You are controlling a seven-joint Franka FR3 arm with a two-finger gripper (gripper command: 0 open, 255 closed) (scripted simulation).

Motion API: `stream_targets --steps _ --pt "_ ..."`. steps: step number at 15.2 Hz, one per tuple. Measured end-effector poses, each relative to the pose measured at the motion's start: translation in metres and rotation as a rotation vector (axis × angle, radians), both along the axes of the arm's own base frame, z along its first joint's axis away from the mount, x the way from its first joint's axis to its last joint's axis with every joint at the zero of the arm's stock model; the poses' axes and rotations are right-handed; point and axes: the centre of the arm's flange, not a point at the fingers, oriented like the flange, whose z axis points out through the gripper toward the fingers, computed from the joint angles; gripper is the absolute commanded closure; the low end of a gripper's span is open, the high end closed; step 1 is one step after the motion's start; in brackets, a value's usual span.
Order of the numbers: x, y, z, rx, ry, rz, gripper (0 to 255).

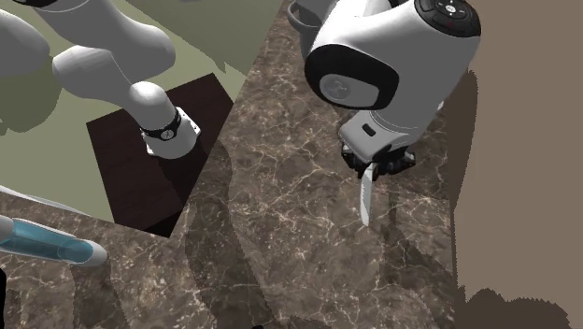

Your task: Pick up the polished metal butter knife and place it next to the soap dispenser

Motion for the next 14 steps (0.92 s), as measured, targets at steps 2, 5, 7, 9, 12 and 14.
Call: stream_targets --steps 2,5,7,9,12,14 --pt "0.001 -0.001 0.011 0.0 0.0 0.0 255" --pt "0.0 -0.001 0.027 0.0 0.0 0.0 255" --pt "0.0 0.0 0.038 0.0 0.0 0.0 255" --pt "0.001 0.0 0.048 0.0 0.0 0.0 255" --pt "0.0 0.0 0.064 0.0 0.0 0.0 255" --pt "0.0 0.0 0.074 0.0 0.0 0.0 255"
